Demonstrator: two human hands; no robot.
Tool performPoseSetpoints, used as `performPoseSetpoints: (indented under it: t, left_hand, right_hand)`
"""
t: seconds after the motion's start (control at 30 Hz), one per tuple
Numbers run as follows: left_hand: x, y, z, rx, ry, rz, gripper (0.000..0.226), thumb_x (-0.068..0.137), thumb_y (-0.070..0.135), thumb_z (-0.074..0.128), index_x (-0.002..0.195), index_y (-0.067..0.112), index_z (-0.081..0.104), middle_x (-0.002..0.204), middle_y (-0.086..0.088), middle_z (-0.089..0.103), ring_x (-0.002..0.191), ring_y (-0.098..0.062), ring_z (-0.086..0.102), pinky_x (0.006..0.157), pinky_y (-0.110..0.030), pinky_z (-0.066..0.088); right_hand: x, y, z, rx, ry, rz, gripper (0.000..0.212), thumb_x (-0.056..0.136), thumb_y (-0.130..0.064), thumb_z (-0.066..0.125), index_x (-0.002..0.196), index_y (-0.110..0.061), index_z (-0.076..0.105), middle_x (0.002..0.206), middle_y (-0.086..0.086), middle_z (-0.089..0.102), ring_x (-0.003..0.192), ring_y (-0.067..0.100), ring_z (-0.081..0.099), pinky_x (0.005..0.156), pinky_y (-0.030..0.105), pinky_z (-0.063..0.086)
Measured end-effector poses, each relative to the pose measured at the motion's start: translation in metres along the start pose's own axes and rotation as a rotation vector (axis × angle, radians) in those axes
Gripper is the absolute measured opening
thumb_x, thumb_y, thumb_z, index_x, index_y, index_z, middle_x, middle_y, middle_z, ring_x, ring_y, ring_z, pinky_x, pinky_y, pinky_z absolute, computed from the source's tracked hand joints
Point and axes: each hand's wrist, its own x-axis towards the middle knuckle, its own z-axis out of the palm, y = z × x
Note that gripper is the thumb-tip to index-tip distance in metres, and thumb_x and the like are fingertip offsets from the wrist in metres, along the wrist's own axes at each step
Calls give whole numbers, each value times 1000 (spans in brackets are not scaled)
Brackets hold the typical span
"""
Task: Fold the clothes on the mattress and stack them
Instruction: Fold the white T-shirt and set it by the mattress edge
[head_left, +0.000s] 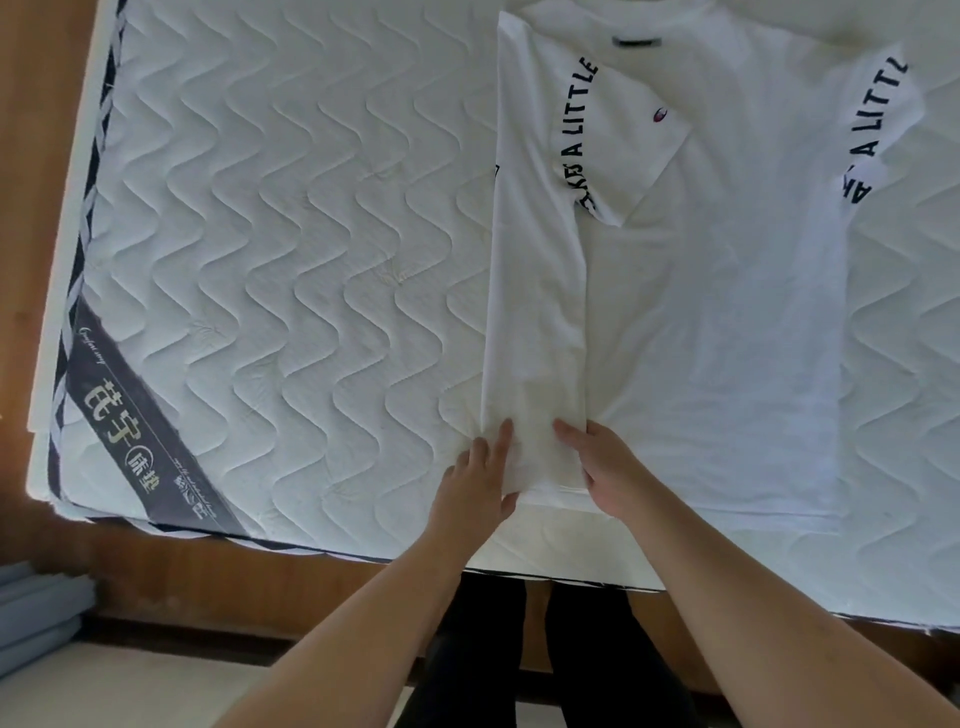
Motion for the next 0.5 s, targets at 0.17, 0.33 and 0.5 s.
performPoseSetpoints:
  t: [0.17,0.33,0.5]
  left_hand:
    - [-11,-2,-2,74,94,-98,91,90,27,52,154,19,-11,118,-3,48,97,-22,54,80,-36,47]
    - [-8,7,-9,-105,138,-267,81,93,22,51,156,19,1,110,-2,55,92,-23,58,76,-37,50]
    - [-11,5,-9,-237,111,-425,78,93,12,43,155,26,-4,90,-4,64,75,-23,60,64,-35,47]
  right_hand:
    - [-7,6,-5,-344,64,-117,30,94,-19,62,122,-9,64,111,6,70,97,20,65,75,28,51]
    - [-12,8,-13,-605,96,-191,28,92,-16,62,120,-10,65,109,4,69,103,24,63,92,36,50]
    - [-16,12,-9,-497,97,-70,11,92,-11,60,101,-8,66,89,6,61,75,19,61,48,22,52]
